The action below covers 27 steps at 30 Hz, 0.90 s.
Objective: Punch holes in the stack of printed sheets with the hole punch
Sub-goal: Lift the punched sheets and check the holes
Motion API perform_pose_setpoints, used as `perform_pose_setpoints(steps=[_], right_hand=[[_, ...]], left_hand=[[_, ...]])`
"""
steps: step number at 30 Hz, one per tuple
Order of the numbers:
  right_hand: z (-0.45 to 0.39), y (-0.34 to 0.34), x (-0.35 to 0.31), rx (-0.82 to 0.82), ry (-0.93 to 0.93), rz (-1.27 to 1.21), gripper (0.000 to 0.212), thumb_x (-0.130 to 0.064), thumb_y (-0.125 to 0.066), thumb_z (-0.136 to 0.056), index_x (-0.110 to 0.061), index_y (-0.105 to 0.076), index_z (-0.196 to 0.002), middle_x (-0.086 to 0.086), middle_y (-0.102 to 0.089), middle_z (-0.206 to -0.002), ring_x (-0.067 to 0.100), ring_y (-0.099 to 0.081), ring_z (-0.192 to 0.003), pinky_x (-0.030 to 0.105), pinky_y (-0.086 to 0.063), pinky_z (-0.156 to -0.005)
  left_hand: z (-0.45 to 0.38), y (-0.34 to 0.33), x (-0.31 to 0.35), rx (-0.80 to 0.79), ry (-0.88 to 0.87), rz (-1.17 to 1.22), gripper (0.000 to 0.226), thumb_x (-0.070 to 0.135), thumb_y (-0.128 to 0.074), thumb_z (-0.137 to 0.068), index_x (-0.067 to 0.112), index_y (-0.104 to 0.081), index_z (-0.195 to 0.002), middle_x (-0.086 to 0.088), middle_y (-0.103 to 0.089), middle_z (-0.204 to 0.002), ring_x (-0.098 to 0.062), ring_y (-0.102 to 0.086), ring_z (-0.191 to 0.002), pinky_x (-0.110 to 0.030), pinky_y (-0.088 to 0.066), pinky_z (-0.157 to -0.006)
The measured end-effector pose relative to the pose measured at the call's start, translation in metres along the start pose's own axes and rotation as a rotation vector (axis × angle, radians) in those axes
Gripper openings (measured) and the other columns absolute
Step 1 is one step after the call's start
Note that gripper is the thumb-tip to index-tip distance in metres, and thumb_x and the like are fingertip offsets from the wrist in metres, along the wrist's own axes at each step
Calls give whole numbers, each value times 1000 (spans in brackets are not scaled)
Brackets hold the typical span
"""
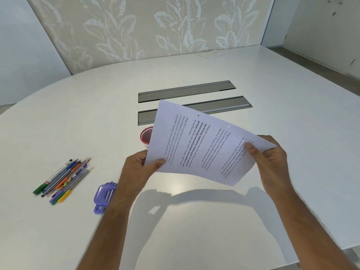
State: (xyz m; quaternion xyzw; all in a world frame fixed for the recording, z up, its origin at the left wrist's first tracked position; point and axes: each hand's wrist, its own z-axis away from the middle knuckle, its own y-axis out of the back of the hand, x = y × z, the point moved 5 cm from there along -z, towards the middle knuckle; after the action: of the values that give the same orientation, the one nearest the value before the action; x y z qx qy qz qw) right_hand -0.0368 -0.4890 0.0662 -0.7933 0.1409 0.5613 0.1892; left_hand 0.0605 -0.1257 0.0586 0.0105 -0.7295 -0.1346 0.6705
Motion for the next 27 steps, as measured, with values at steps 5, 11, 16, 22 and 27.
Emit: perform_pose_setpoints(steps=[5, 11, 16, 22, 27], right_hand=[[-1, -1, -2, -65, 6, 112, 6, -27, -78, -94, -26, -74, -99, -12, -74, -96, 7, -69, -87, 17, -54, -72], [-12, -11, -23, -134, 89, 224, 5, -34, -77, -95, -32, -73, -97, -16, -74, -96, 2, -70, -83, 13, -53, -67], [-20, -9, -32, -81, 113, 198, 15, -39, -80, -92, -31, -72, -101, -14, -76, -97, 7, -71, -85, 15, -56, -70], [-7, -13, 16, -88, -77, 151, 27, -30, -87, -83, -26, -77, -108, -6, -84, -108, 15, -81, -94, 28, -65, -77], [-6, -10, 19, -40, -93, 111, 31, -37, -89, -82, -30, -77, -109, -7, -83, -113, 15, -81, -97, 23, -63, -75]], left_hand=[[-2, -6, 4, -23, -15, -37, 18, 21, -86, -87, 29, -80, -103, 16, -83, -98, -11, -80, -88, -19, -61, -73], [-3, -10, 17, 15, 0, 115, 26, 40, -88, -78, 31, -81, -101, 10, -84, -100, -16, -82, -82, -23, -62, -64], [-9, -14, 14, 28, -2, 154, 35, 33, -88, -78, 23, -80, -111, 5, -84, -106, -23, -82, -88, -30, -65, -73], [-1, -26, -19, 0, 84, 174, 30, 20, -89, -85, 17, -79, -113, 4, -84, -104, -21, -82, -91, -24, -63, -68], [-2, -23, -14, 38, 39, 155, 29, 34, -84, -82, 28, -79, -111, 12, -84, -102, -16, -81, -88, -21, -63, -68]])
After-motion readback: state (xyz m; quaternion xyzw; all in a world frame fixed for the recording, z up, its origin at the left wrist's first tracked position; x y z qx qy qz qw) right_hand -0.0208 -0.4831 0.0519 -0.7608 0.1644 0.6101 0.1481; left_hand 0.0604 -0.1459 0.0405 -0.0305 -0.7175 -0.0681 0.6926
